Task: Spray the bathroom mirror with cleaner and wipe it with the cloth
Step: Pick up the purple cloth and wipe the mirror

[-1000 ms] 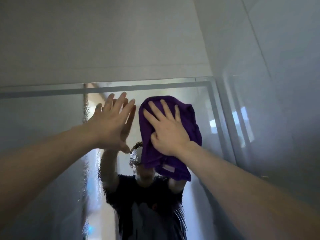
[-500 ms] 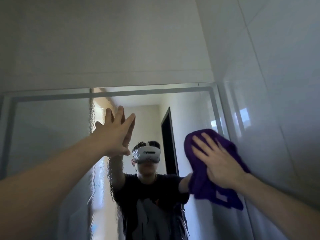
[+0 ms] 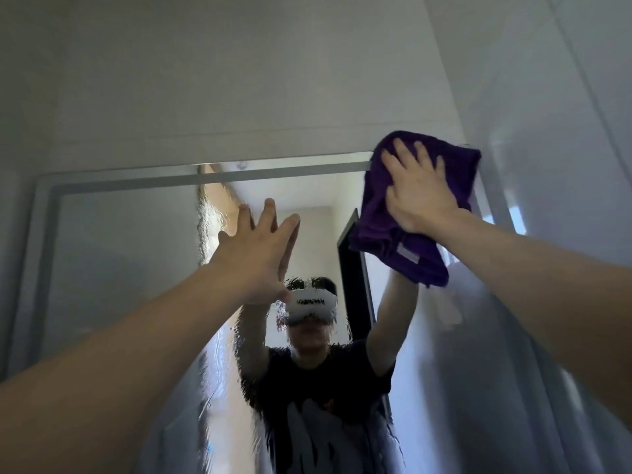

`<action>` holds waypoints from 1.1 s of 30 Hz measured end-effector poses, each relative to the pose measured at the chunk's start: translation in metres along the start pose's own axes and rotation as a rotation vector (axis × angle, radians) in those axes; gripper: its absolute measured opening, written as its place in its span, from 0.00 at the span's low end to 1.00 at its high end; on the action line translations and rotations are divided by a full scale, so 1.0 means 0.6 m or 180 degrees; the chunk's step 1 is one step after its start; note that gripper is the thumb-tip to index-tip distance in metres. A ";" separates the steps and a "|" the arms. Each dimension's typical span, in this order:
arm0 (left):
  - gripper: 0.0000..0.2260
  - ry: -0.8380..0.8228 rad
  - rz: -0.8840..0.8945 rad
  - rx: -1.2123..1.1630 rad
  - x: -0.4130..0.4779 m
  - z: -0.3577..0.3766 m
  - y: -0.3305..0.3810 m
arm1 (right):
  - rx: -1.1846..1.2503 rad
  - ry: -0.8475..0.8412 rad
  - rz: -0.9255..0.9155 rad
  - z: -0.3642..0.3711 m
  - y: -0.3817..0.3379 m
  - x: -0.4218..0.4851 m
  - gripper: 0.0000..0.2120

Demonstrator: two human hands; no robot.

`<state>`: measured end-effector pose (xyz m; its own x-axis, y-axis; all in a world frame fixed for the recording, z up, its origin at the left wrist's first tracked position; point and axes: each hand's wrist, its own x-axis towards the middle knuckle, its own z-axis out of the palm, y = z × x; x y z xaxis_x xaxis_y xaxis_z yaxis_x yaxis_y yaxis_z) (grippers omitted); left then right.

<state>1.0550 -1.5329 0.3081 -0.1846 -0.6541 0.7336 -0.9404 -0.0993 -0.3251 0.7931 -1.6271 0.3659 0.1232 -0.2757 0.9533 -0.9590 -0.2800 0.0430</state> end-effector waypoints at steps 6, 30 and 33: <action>0.66 -0.0077 0.0087 -0.0476 -0.015 -0.025 -0.030 | 0.0100 0.0026 -0.0466 0.014 -0.127 0.013 0.29; 0.65 -0.0114 -0.0782 -0.0633 -0.093 0.043 -0.169 | 0.0047 0.0085 -0.0584 0.054 -0.055 -0.112 0.34; 0.66 -0.0069 -0.0767 -0.0655 -0.092 0.046 -0.170 | 0.0151 0.0231 -0.0139 0.042 -0.050 -0.066 0.33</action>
<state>1.1687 -1.5076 0.2843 0.0547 -0.6462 0.7612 -0.9948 -0.1009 -0.0142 0.8231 -1.6308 0.3194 0.1442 -0.1953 0.9701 -0.9398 -0.3339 0.0724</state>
